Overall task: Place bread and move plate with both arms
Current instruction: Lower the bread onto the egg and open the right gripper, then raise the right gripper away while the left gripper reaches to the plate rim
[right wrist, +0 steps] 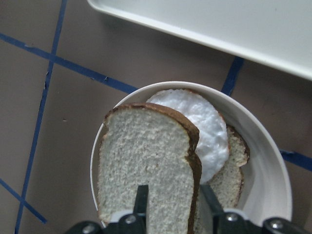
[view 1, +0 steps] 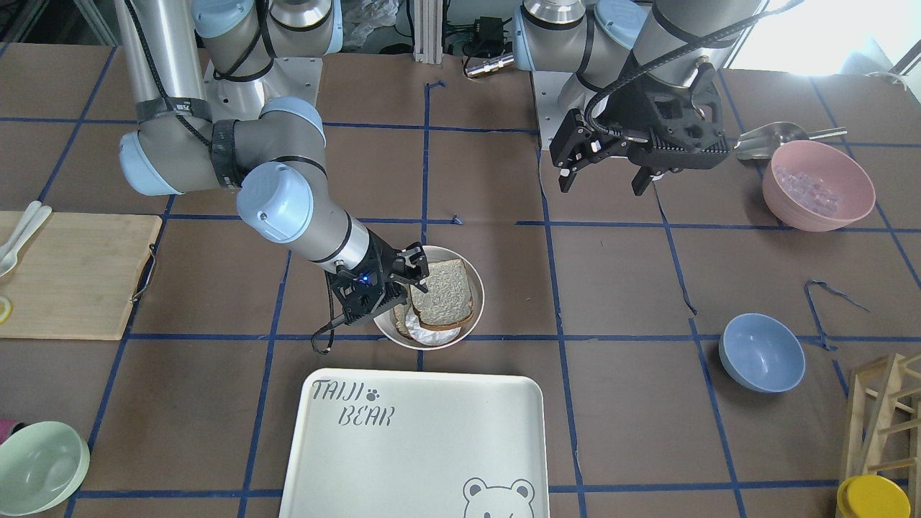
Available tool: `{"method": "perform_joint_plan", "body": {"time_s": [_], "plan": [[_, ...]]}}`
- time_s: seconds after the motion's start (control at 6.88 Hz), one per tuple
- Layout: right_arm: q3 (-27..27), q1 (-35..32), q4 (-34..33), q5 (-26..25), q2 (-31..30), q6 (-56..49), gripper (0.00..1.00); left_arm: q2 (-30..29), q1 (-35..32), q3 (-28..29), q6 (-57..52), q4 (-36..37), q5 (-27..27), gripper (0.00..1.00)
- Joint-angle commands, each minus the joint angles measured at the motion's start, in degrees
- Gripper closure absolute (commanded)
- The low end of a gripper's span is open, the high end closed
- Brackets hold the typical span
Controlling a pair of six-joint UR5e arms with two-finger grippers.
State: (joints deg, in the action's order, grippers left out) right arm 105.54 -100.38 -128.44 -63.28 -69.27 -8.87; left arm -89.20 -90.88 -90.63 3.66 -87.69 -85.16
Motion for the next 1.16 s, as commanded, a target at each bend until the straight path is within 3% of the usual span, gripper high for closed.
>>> {"method": "perform_joint_plan", "body": {"time_s": [0.0,0.15,0.44,0.58,0.73,1.02], "plan": [[-6.6,0.1,4.1,-6.7,-1.6,1.5,0.00,-1.8,0.1,-0.3,0.3,0.0,1.6,0.00],[-15.1,1.1,16.2,-9.6,-1.9,1.3,0.00,-3.2,0.1,-2.8,0.2,0.8,6.0,0.00],[-33.5,3.2,39.5,-19.0,-2.7,-0.4,0.00,-5.6,0.2,-15.7,0.7,17.6,8.6,0.00],[-36.5,5.8,45.9,-21.9,-4.7,-2.9,0.00,-8.0,0.2,-19.3,0.9,21.7,8.6,0.00],[-36.2,7.4,48.6,-22.1,-9.5,-2.6,0.00,-10.5,0.1,-20.3,0.9,22.2,10.3,0.00],[-28.9,7.1,49.5,-22.3,-17.2,-1.9,0.01,-16.1,-0.2,-21.2,0.9,25.7,12.8,0.00]]}}
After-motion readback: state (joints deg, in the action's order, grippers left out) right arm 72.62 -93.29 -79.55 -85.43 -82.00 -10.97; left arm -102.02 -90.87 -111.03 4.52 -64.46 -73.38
